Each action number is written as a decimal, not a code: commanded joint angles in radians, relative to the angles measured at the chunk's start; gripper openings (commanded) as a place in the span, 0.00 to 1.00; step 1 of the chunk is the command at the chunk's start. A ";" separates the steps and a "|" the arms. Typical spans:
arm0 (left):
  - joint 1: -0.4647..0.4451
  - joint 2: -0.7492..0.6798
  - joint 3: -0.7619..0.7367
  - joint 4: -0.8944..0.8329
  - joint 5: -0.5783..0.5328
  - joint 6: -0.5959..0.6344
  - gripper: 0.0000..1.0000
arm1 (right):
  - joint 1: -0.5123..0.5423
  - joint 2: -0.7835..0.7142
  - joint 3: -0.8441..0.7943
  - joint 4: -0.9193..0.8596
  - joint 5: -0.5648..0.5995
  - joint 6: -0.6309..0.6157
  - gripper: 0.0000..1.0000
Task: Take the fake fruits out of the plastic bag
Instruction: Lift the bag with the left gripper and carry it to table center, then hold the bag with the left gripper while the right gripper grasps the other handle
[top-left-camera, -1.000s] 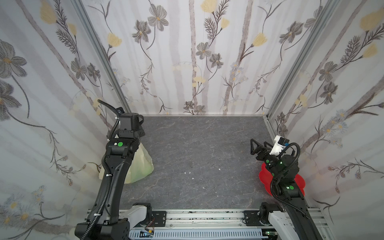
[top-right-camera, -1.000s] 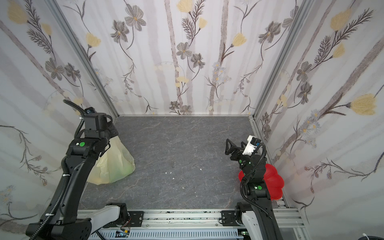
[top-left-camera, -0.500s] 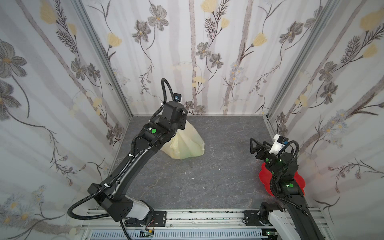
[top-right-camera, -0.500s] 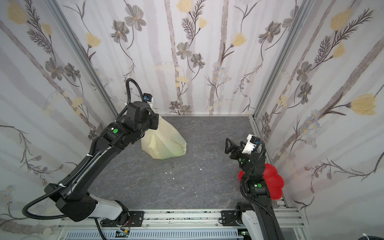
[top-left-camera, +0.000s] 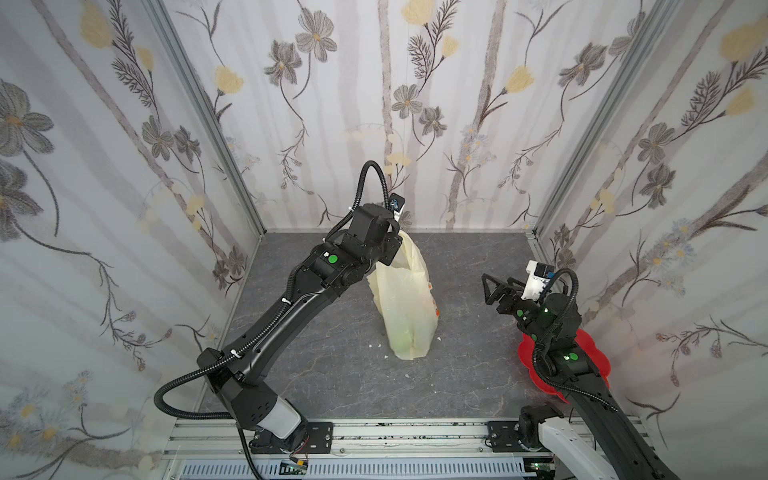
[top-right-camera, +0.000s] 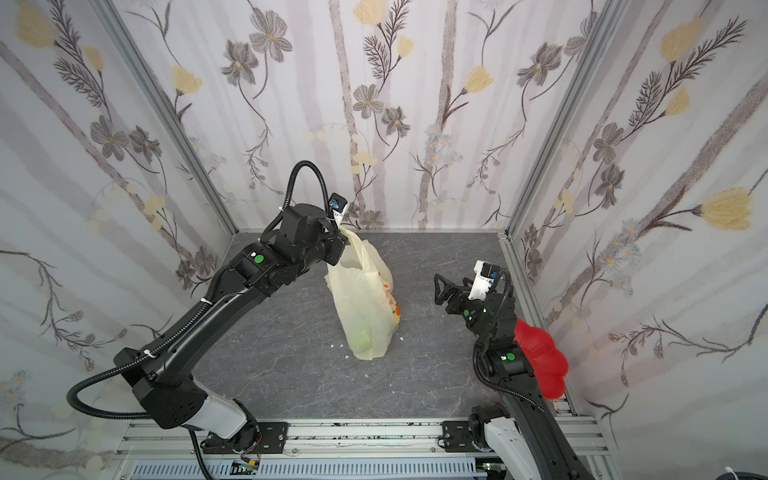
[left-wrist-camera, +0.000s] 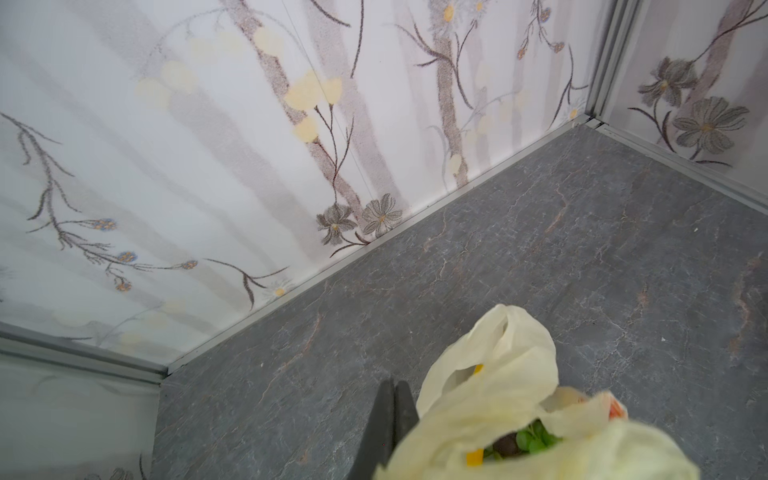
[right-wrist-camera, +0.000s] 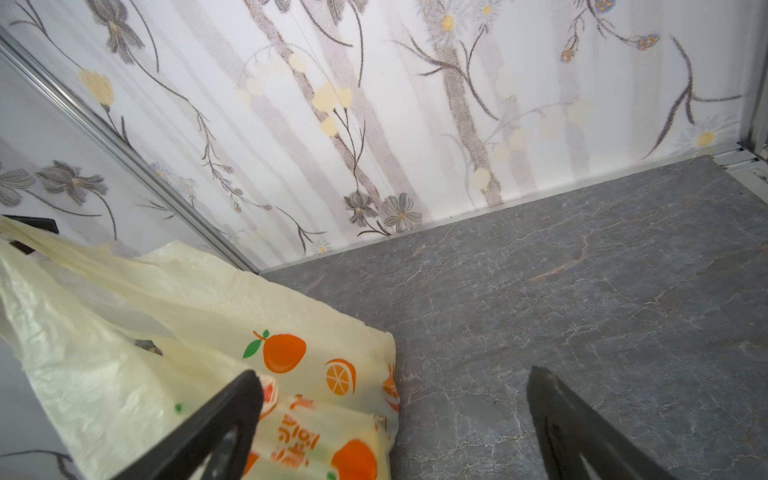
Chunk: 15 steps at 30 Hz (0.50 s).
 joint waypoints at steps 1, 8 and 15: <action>0.009 0.027 -0.008 0.110 0.073 0.056 0.00 | 0.035 0.040 0.019 0.019 0.015 -0.028 1.00; 0.052 0.079 -0.059 0.184 0.187 0.041 0.00 | 0.134 0.151 0.074 0.012 0.027 -0.098 1.00; 0.059 0.046 -0.133 0.245 0.189 0.002 0.13 | 0.232 0.192 0.107 0.009 0.095 -0.108 1.00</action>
